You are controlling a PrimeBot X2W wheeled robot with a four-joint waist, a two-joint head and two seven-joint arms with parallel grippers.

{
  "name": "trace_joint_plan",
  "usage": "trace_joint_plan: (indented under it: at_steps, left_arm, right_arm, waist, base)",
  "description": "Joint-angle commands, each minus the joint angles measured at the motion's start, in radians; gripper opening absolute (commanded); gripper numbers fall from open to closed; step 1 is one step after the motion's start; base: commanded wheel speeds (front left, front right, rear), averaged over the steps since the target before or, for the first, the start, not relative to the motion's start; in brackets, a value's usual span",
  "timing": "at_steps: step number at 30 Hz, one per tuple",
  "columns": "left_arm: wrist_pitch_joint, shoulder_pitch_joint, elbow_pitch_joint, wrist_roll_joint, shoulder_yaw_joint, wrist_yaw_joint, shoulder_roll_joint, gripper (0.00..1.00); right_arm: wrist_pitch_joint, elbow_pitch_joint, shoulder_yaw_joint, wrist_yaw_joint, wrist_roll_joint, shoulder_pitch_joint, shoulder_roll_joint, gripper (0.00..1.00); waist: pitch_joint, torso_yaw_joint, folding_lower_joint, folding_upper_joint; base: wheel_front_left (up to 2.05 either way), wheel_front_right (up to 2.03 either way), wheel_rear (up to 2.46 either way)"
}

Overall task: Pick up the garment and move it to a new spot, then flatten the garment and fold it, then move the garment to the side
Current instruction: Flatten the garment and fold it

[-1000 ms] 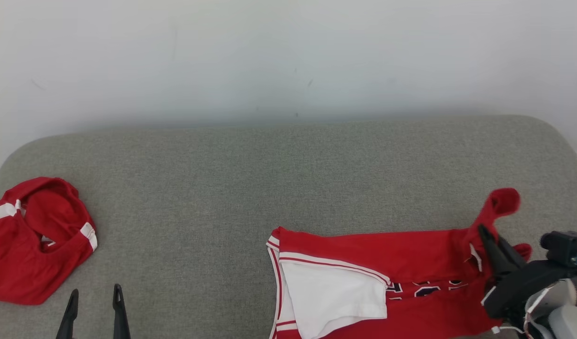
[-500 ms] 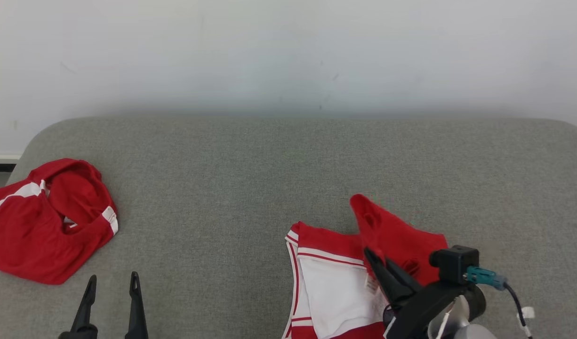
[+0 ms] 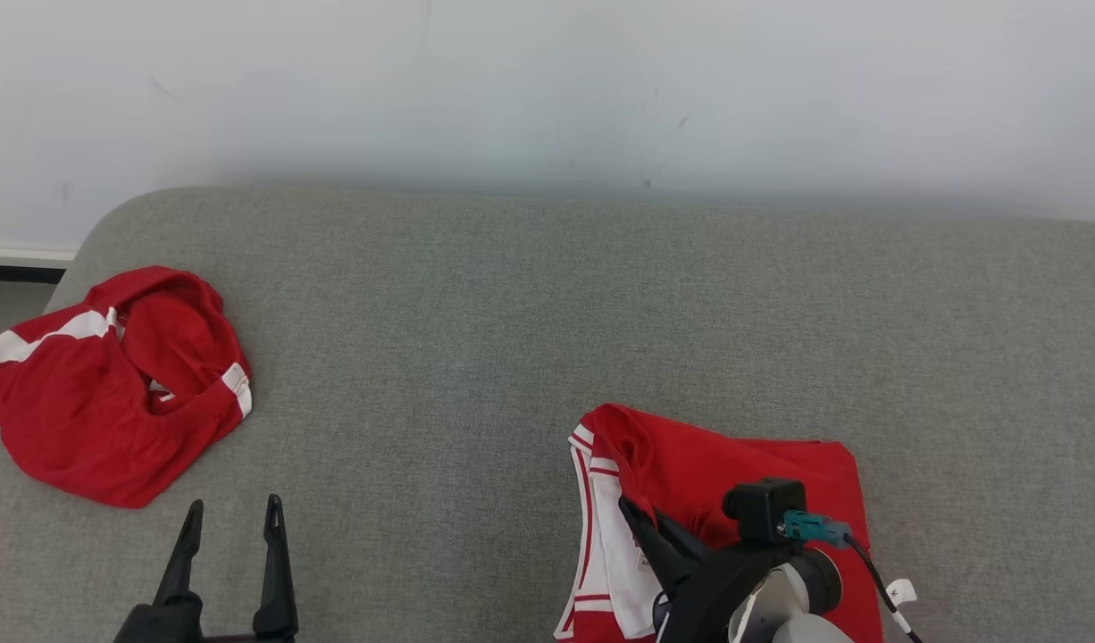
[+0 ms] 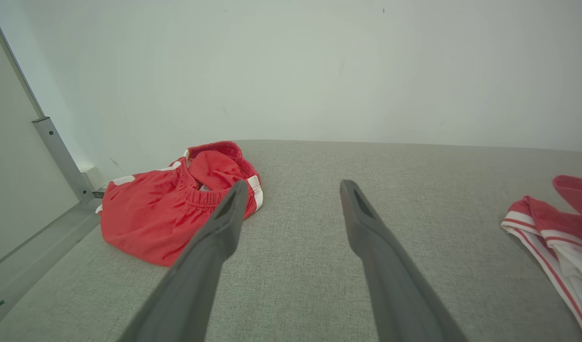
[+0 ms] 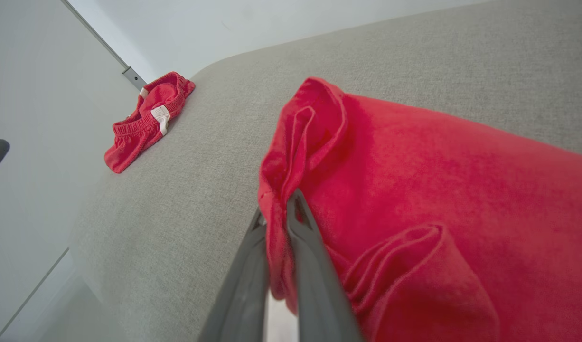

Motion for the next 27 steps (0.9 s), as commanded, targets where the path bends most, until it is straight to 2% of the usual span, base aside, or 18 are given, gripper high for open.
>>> trace_joint_plan:
  at_steps: [1, 2, 3, 4, 5, 10, 16, 18, 21, 24, 27]
  left_arm:
    - [-0.003, -0.014, 0.004, -0.01, 0.001, -0.002, -0.002, 1.0]
    - [-0.003, -0.015, 0.005, -0.01, 0.002, -0.002, -0.002, 1.0]
    - [-0.003, -0.014, 0.006, -0.01, 0.002, -0.002, -0.003, 1.0]
    - [-0.003, -0.014, 0.007, -0.01, 0.004, -0.002, -0.003, 1.0]
    - [-0.003, -0.013, 0.007, -0.011, 0.006, -0.002, -0.003, 1.0]
    - [-0.003, -0.005, 0.009, -0.011, 0.019, -0.005, -0.004, 1.0]
    - [-0.003, 0.01, 0.003, 0.0, 0.031, -0.011, 0.0, 1.0]
    - [-0.003, 0.016, 0.0, 0.003, 0.039, -0.013, 0.004, 1.0]
    - [-0.003, 0.024, -0.004, 0.006, 0.047, -0.015, 0.006, 1.0]
    - [-0.003, 0.026, -0.006, 0.007, 0.056, -0.018, 0.006, 1.0]
    - [-0.003, 0.034, -0.008, 0.007, 0.065, -0.019, 0.006, 1.0]
  right_arm:
    - [-0.021, 0.03, 0.009, -0.003, 0.005, -0.018, 0.01, 0.0]
    - [-0.029, 0.048, 0.015, -0.003, 0.008, -0.023, 0.016, 0.0]
    - [-0.04, 0.063, 0.022, -0.003, 0.004, -0.031, 0.019, 0.11]
    - [-0.05, 0.073, 0.032, -0.003, 0.0, -0.038, 0.021, 0.68]
    - [-0.061, 0.08, 0.039, -0.003, 0.008, -0.042, 0.025, 1.0]
    - [-0.13, 0.03, 0.065, -0.003, 0.042, -0.066, -0.007, 1.0]
    - [-0.134, -0.062, 0.039, -0.003, 0.044, -0.058, -0.084, 1.0]
    - [-0.117, -0.111, 0.001, -0.003, 0.034, -0.023, -0.132, 1.0]
    - [-0.105, -0.165, -0.041, -0.003, 0.04, 0.026, -0.167, 1.0]
    - [-0.098, -0.209, -0.092, -0.003, 0.044, 0.088, -0.188, 1.0]
    - [-0.123, -0.246, -0.166, -0.003, 0.034, 0.141, -0.183, 1.0]
  waist:
    - [0.003, 0.004, 0.0, -0.0001]
    - [0.002, 0.004, 0.0, -0.0001]
    - [0.003, 0.004, 0.0, -0.0001]
    - [0.003, 0.003, 0.0, -0.0001]
    - [0.002, 0.002, 0.0, -0.0001]
    - [-0.003, -0.009, 0.0, -0.0001]
    - [-0.009, -0.029, 0.0, -0.0001]
    - [-0.011, -0.037, 0.0, -0.0001]
    - [-0.012, -0.04, 0.0, -0.0001]
    - [-0.012, -0.042, 0.0, -0.0001]
    - [-0.018, -0.048, 0.0, -0.0001]
  base:
    - [0.0, 0.0, 0.0]
    - [0.0, 0.0, 0.0]
    - [0.0, 0.0, 0.0]
    - [0.0, 0.0, 0.0]
    - [0.0, 0.0, 0.0]
    - [0.0, 0.0, 0.0]
    - [0.0, 0.0, 0.0]
    - [0.0, 0.0, 0.0]
    - [0.0, 0.0, 0.0]
    - [0.0, 0.0, 0.0]
    - [0.0, 0.0, 0.0]
